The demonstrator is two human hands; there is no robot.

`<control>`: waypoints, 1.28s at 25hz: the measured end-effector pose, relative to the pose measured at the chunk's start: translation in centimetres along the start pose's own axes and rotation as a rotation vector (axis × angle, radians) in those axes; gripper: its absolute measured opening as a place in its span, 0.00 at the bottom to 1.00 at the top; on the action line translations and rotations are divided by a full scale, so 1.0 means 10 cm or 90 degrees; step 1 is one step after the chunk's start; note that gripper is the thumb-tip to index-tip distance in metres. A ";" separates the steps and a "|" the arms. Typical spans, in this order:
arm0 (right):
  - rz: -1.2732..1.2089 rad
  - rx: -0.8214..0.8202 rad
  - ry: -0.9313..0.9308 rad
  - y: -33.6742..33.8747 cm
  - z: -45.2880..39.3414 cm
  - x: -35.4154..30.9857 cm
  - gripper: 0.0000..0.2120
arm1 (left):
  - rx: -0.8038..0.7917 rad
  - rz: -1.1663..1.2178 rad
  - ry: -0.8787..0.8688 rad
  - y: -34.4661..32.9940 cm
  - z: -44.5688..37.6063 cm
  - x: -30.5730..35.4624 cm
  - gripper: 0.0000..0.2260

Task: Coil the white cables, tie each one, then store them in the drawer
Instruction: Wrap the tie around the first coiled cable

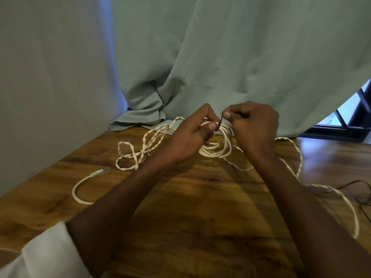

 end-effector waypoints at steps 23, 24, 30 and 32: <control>-0.290 -0.093 -0.187 -0.37 0.07 0.29 0.05 | 0.207 -0.355 0.000 0.18 0.11 0.06 0.09; -0.236 -0.049 -0.105 -0.30 0.05 0.19 0.06 | 0.225 -0.362 0.021 0.21 0.12 0.04 0.09; 0.024 -0.105 0.246 -0.47 0.17 -0.25 0.11 | 0.302 -0.304 0.143 0.41 0.13 -0.15 0.04; 0.034 -0.106 0.257 -0.51 0.18 -0.24 0.08 | 0.290 -0.181 0.196 0.45 0.12 -0.26 0.03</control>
Point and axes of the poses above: each hand's wrist, its own z-axis away from the middle knuckle, its own y-axis out of the back of the hand, x = y × z, the point moved 8 cm from there along -z, towards the middle knuckle, and after that the axes turned 9 degrees about -x, right-handed, at the moved point
